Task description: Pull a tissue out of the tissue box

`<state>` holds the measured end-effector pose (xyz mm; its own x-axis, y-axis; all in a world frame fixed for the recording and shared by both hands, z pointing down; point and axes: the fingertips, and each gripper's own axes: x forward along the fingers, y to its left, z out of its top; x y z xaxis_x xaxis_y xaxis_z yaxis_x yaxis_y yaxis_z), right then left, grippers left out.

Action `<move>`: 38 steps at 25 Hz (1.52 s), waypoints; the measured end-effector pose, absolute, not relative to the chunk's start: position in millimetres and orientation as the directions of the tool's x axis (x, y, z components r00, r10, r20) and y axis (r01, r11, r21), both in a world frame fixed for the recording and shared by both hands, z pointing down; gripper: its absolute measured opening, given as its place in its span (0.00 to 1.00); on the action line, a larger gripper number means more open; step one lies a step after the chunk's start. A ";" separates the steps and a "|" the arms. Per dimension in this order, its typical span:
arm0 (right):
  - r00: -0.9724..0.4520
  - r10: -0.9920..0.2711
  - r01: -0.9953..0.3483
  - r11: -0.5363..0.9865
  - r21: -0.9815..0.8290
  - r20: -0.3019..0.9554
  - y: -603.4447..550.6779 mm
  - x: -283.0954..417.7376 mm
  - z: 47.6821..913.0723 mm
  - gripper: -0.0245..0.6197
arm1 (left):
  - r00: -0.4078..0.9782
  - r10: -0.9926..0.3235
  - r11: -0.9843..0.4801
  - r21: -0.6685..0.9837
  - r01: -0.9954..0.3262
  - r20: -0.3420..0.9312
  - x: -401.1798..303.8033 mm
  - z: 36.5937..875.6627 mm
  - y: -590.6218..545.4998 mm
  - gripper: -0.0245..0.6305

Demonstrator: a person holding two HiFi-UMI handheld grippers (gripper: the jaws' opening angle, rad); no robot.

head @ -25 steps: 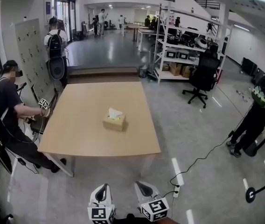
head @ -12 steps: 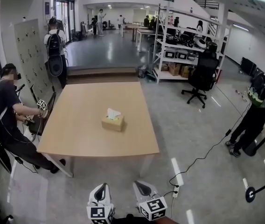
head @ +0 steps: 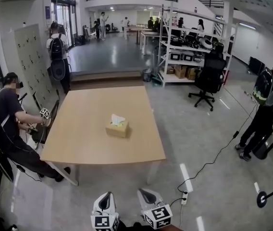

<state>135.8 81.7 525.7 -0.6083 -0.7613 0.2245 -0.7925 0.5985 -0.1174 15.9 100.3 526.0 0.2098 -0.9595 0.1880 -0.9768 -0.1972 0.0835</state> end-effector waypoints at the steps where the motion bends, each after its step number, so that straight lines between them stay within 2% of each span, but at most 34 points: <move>1: -0.610 -0.759 -0.791 0.599 -0.120 0.230 81.9 135.0 527.9 0.02 | 0.206 -0.960 -0.192 0.087 -0.977 0.192 15.0 527.4 101.0 0.07; 15: -0.566 -0.777 -0.822 0.556 -0.121 0.277 24.9 119.7 541.1 0.02 | 0.258 -0.942 -0.237 0.118 -0.964 0.216 0.9 542.5 39.0 0.07; 26: -0.514 -0.794 -0.853 0.512 -0.098 0.325 -77.1 63.5 548.9 0.02 | 0.286 -0.928 -0.258 0.141 -0.956 0.240 -64.7 558.5 -64.3 0.07; 38: -0.427 -0.850 -0.901 0.431 -0.060 0.310 -164.5 17.6 513.4 0.02 | 0.406 -0.892 -0.385 0.137 -0.913 0.198 -106.4 526.1 -163.8 0.07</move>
<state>17.6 -164.5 513.4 -0.4269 -0.8495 0.3099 -0.9006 0.4305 -0.0604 -106.4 -163.8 526.1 0.4064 -0.8919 0.1982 -0.9126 -0.3854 0.1367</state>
